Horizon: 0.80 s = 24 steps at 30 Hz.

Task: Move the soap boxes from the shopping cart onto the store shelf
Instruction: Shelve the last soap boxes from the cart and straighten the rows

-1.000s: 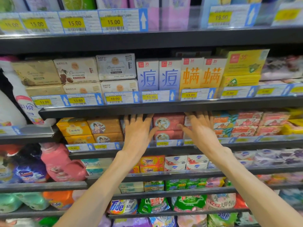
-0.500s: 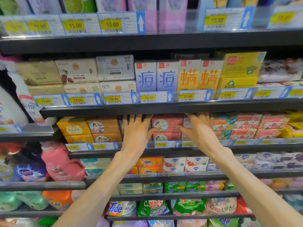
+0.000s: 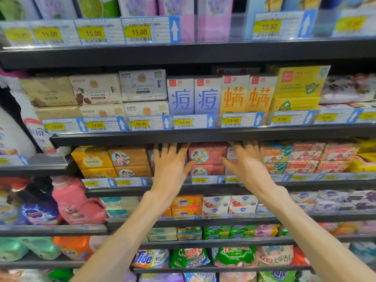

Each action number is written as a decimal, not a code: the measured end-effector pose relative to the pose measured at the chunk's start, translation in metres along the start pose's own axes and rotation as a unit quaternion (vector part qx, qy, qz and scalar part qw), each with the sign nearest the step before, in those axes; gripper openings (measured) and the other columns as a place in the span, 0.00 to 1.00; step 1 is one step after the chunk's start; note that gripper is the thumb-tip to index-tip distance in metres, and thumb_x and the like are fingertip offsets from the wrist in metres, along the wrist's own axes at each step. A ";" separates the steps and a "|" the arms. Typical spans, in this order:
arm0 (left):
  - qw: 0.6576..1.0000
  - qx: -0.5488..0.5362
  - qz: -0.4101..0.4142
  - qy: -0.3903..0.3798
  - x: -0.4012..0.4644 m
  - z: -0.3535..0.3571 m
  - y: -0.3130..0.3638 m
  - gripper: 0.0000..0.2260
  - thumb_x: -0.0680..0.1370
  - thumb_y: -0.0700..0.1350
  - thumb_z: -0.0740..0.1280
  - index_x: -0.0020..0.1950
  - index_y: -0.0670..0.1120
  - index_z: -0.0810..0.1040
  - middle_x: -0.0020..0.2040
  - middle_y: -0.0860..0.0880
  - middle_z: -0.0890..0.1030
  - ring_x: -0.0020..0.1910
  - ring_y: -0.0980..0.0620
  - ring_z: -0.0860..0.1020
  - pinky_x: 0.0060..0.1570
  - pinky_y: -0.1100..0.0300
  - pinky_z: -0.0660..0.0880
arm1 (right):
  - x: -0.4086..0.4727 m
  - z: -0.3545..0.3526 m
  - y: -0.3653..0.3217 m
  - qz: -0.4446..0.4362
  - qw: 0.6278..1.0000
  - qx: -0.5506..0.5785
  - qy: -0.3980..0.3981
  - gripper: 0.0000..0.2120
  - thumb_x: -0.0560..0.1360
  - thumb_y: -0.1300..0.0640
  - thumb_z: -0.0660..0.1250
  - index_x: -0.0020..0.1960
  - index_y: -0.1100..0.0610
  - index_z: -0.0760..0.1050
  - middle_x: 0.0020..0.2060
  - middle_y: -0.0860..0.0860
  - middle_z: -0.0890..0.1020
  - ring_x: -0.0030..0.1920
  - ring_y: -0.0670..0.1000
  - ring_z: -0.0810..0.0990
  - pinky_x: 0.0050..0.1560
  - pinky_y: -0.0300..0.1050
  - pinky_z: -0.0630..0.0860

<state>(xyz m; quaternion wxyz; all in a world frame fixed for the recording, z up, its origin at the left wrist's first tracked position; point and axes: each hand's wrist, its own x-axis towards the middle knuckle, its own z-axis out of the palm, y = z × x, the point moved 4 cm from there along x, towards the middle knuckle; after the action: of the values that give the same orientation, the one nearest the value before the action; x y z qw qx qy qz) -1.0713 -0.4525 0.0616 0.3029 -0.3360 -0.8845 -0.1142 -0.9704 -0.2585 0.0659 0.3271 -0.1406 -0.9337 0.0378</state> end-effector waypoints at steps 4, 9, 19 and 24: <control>1.000 -0.016 0.016 0.004 -0.012 -0.011 0.013 0.28 0.76 0.56 0.69 0.73 0.48 0.69 0.68 0.43 0.70 0.70 0.40 0.66 0.73 0.39 0.55 | -0.019 -0.007 0.004 -0.030 0.999 -0.021 -0.004 0.27 0.75 0.41 0.67 0.70 0.53 0.71 0.61 0.57 0.73 0.65 0.61 0.69 0.70 0.61 0.64; 0.988 -0.112 0.101 0.027 -0.046 -0.011 0.049 0.21 0.80 0.52 0.67 0.71 0.46 0.72 0.70 0.46 0.71 0.73 0.43 0.65 0.73 0.41 0.58 | -0.063 -0.009 0.020 -0.085 0.996 0.000 0.005 0.23 0.77 0.46 0.68 0.69 0.51 0.72 0.70 0.55 0.71 0.73 0.58 0.66 0.73 0.62 0.60; 0.953 -0.217 0.168 -0.127 -0.080 0.033 0.125 0.23 0.81 0.55 0.62 0.76 0.53 0.64 0.72 0.52 0.67 0.73 0.50 0.63 0.73 0.51 0.62 | -0.135 -0.016 0.073 0.070 0.992 -0.050 -0.094 0.26 0.78 0.42 0.63 0.72 0.50 0.68 0.70 0.51 0.71 0.71 0.54 0.68 0.76 0.58 0.57; 0.955 -0.215 0.155 -0.130 -0.072 0.035 0.148 0.25 0.80 0.54 0.63 0.77 0.53 0.62 0.71 0.51 0.67 0.72 0.49 0.64 0.72 0.49 0.64 | -0.130 -0.028 0.087 0.077 0.991 -0.073 -0.086 0.24 0.80 0.41 0.58 0.72 0.51 0.68 0.70 0.50 0.71 0.71 0.53 0.68 0.77 0.56 0.55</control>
<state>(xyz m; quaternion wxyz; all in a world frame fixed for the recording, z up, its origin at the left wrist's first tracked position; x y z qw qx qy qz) -0.9464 -0.3657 -0.0101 0.1199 -0.5381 -0.8079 -0.2083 -0.8354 -0.2137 -0.0048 0.2305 -0.2320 -0.9450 0.0068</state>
